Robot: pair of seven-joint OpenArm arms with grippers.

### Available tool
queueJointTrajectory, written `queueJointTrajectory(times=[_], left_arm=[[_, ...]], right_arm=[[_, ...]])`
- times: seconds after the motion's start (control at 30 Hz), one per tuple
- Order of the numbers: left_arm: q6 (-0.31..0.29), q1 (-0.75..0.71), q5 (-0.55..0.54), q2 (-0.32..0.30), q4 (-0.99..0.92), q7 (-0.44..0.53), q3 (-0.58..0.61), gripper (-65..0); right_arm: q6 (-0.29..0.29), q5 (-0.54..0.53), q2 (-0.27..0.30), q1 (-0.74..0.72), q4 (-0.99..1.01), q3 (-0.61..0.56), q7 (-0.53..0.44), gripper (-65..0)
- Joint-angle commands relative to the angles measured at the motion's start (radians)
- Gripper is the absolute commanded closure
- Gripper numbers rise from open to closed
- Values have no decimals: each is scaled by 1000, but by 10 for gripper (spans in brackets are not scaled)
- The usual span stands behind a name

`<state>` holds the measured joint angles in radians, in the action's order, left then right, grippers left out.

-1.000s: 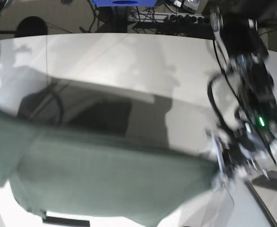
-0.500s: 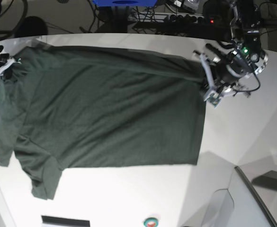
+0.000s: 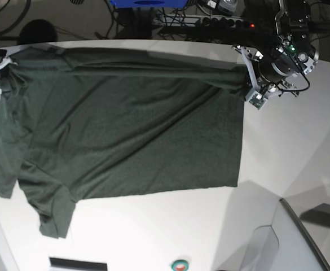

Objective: Layout the t-shirt on the table in an organized manner, then fold the t-shirt properly
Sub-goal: 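Lower the shirt with the left gripper, laying it flat, and release, then grasp the shirt's shoulder edges with both grippers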

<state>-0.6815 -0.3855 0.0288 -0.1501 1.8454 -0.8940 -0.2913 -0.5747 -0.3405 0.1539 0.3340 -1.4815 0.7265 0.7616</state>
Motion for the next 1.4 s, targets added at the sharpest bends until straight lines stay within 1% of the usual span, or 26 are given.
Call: queueJointTrajectory(times=[0.0,0.07,0.1,0.17,0.23,0.33,0.4,0.47,0.53,0.6,0.63,0.67,0.77,0.9,0.97,1.0,1.03,1.07,1.1,1.13,1.17,1.2,1.23,1.27,1.3,1.37], left_arm=[[3,3,3,-9,17,8,-4,0],[3,-2,3,-12,20,2,-3,0],[3,-11,3,-26,23,2,-3,0],[3,-25,3,-52,26,0,19,0],[4,-46,3,-81,27,0,45,0],[4,-71,3,-88,27,0,45,0],[4,-82,3,-90,29,0,43,-127],[3,-89,-7,-104,36,0,43,-248],[3,-89,-7,-104,55,0,43,-351],[3,-89,-7,-104,81,0,43,-398],[3,-91,-7,-104,95,-1,43,-400],[3,-91,-7,-104,106,-1,42,-397],[3,-91,-8,-107,122,-1,10,-397],[3,-51,-8,-102,125,-1,-101,-397],[3,6,-8,-102,116,-1,-131,-392],[3,39,-8,-101,109,-1,-136,-372],[3,78,-8,-101,98,-1,-133,-314],[3,121,-8,-96,87,-1,-131,-222],[3,168,-8,-76,67,-1,-130,-87],[3,214,-5,-50,44,-1,-119,0],[7,263,1,-30,9,-1,-101,0],[7,297,3,-19,-29,-1,-82,0],[9,333,3,-9,-77,0,-50,0],[9,363,3,-3,-134,3,-16,0],[10,388,3,5,-194,6,10,0],[10,426,1,22,-303,29,40,0]], right_arm=[[8,-10,19,9,-15,8,-12,-8],[8,-10,19,14,-15,8,-9,-11],[8,-10,19,14,-15,8,-9,-26],[8,-9,19,15,-15,8,-7,-95],[12,-9,19,21,-15,8,-7,-198],[83,-10,17,24,-17,8,-7,-311],[123,-10,13,24,-17,8,-7,-333],[130,-10,-3,24,-28,8,-7,-333],[134,-10,-9,24,-48,8,-7,-333],[137,-10,-10,26,-78,9,-7,-333],[138,-10,-10,27,-97,9,-7,-333],[144,-10,-10,29,-110,14,-7,-333],[206,-10,-17,41,-170,81,-6,-335],[207,-10,-17,44,-249,147,-6,-335],[206,-10,-12,38,-255,141,-6,-330],[206,-10,-10,35,-253,124,-7,-327],[206,-10,-10,33,-253,95,-12,-323],[206,-10,-9,30,-253,60,-14,-300],[206,-10,-9,17,-252,28,-14,-249],[206,-10,-9,4,-250,2,-14,-185],[206,-9,-9,-6,-245,-26,-14,-98],[206,-9,-9,-16,-239,-44,-14,-27],[206,-9,-9,-25,-232,-68,-14,0],[206,-9,-9,-32,-224,-84,-14,-6],[206,-9,-9,-36,-219,-98,-14,-29],[206,-9,-10,-42,-215,-114,-14,-8]])
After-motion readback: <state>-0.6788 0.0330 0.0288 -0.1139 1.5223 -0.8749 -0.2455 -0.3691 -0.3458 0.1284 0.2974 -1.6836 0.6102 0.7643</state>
